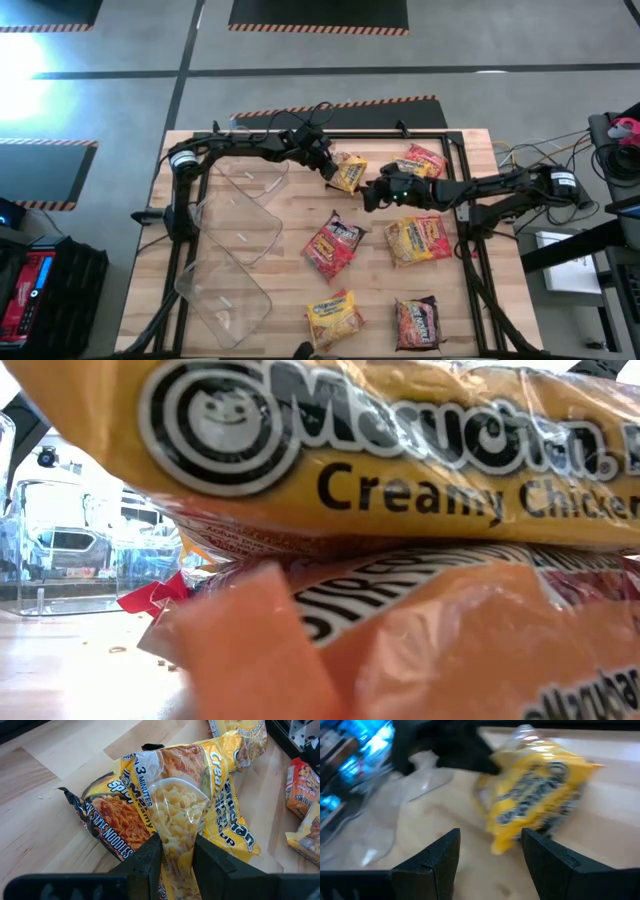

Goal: Sort Maruchan noodles
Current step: Put the yellow noodles pack into the top transparent bin

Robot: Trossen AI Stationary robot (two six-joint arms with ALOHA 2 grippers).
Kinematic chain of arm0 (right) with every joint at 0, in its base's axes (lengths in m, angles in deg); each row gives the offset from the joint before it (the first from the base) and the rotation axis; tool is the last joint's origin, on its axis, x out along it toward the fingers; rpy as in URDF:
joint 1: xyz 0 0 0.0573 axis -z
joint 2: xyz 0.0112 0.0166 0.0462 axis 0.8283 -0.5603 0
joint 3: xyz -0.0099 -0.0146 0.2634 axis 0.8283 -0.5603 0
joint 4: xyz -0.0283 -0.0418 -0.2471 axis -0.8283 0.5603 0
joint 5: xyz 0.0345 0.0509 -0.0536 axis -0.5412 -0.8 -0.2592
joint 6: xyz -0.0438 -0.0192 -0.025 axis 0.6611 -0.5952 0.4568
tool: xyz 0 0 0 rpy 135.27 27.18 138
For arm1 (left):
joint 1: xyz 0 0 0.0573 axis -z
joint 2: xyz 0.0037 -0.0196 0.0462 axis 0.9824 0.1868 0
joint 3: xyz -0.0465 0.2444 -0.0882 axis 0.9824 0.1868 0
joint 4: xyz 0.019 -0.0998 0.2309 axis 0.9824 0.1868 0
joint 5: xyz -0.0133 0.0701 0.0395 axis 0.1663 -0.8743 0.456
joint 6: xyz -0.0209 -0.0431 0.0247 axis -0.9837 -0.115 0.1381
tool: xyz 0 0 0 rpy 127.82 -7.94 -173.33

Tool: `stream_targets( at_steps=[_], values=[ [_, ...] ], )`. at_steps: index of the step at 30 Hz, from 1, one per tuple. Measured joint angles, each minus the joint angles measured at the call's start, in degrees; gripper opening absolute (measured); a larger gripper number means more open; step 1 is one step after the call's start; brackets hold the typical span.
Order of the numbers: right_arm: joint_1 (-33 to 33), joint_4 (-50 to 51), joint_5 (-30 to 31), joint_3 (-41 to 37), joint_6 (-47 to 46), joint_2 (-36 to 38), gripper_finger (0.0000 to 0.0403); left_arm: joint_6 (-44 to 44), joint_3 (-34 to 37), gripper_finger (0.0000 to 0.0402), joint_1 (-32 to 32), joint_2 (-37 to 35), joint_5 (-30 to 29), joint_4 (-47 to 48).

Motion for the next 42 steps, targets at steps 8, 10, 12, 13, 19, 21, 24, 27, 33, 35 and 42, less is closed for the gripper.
stream_targets(
  at_steps=[8,10,12,13,19,21,24,27,33,35,42],
  values=[
    [1.17,-0.64,3.53,0.0,1.06,-0.07,0.0201,0.44,0.0,0.008,-0.04,0.0,0.0,-0.04],
    [2.5,1.77,3.55,0.0,-1.06,-0.07,0.0201,0.44,0.0,0.008,-0.04,0.0,0.0,-0.1],
    [5.02,6.84,1.95,0.0,-5.36,-0.07,0.0201,0.44,0.0,0.008,-0.04,0.0,0.0,-0.21],
    [6.8,9.25,-0.02,-0.01,-7.38,-0.13,0.0201,0.44,0.0,0.008,-0.04,0.0,0.0,-0.37],
    [13.66,4.15,-10.05,-0.03,-9.83,-3.38,0.0201,0.44,0.0,0.008,-0.02,0.0,-0.02,-0.72],
    [14.68,1.14,-12.1,0.0,-9.81,-5.62,0.0201,0.44,0.0,0.008,-0.02,0.0,-0.02,-0.74],
    [15.79,-3.46,-14.6,0.0,-10.13,-9.85,0.0201,0.44,0.0,0.008,-0.02,0.0,-0.02,-0.76],
    [16.19,-8.14,-15.2,-0.02,-10.47,-13.97,0.0201,0.44,0.0,0.008,-0.02,0.0,0.0,-0.74],
    [16.24,-18.26,-16.78,0.04,-10.47,-19.89,0.0201,0.42,0.0,0.008,0.0,0.0,0.02,-0.62],
    [16.23,-20.06,-17.54,0.02,-10.46,-20.85,0.0201,0.41,0.0,0.008,0.0,0.0,0.02,-0.59],
    [16.08,-21.01,-17.7,-0.07,-8.93,-20.8,0.0201,0.36,0.0,0.008,0.0,0.0,0.05,-0.57]
  ],
)
